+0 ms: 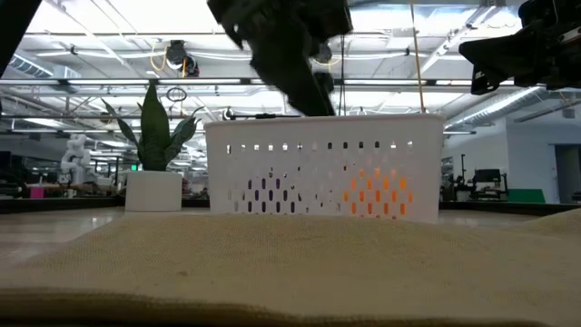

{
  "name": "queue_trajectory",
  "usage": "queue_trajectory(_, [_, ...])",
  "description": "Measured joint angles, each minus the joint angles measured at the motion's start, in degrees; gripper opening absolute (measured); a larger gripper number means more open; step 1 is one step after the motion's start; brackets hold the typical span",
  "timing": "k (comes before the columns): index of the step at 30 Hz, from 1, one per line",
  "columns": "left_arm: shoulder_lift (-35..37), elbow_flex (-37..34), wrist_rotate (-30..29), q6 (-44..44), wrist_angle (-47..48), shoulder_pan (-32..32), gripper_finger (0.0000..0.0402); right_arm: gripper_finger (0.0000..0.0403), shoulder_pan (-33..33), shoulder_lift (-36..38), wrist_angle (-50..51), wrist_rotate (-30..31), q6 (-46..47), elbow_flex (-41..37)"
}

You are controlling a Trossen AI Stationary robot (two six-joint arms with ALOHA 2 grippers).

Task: Pick and placing Produce into tupperware
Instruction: Return to Home Position

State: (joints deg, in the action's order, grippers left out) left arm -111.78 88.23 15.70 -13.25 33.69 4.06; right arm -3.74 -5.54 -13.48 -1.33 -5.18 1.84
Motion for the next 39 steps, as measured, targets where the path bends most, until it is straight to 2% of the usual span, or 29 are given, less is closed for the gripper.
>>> queue_trajectory(2, [2.0, 0.0, -0.9, -0.1, 0.3, 0.3, 0.0173, 0.0000, 0.0, 0.0, 0.0, 0.0, 0.0, 0.0])
queue_trajectory(7, [6.8, 0.0, -1.0, -0.6, 2.2, 0.6, 0.0031, 0.0000, 0.0, 0.0, 0.0, 0.0, 0.0, 0.0])
queue_trajectory(8, [7.8, 0.0, -1.0, -0.6, 2.8, 0.6, 0.0017, 0.0000, 0.0, 0.0, 0.0, 0.0, 0.0, 0.0])
queue_trajectory(12, [12.3, 0.0, -2.9, -0.3, 2.8, 0.6, 0.0014, 0.0000, 0.0, 0.0, 0.0, 0.0, 0.0, 0.0])
queue_trajectory(17, [17.7, -0.3, -9.9, -0.6, 2.4, 0.6, 0.0003, 0.0000, 0.0, 0.0, 0.0, 0.0, 0.0, 0.0])
queue_trajectory(20, [21.7, -3.1, -13.8, 0.2, -0.3, 0.5, 0.0001, 0.0000, 0.0, 0.0, 0.0, 0.0, 0.0, 0.0])
queue_trajectory(26, [33.3, -19.6, -14.6, 2.4, -14.7, -0.6, 0.0001, 0.0000, 0.0, 0.0, 0.1, 0.0, 0.0, 0.0])
queue_trajectory(31, [42.5, -37.5, -6.8, 4.9, -37.2, -3.6, 0.0001, 0.0000, 0.0, 0.0, -0.1, 0.0, -0.1, 0.0])
queue_trajectory(34, [45.3, -44.8, -3.7, 6.4, -46.6, -6.0, 0.0000, 0.0000, 0.0, -0.1, -0.5, 0.0, 0.0, 0.0])
queue_trajectory(39, [50.2, -51.1, -5.2, 6.6, -48.9, -10.3, 0.0000, 0.0000, 0.0, -0.4, -0.5, 0.0, 1.2, 0.0])
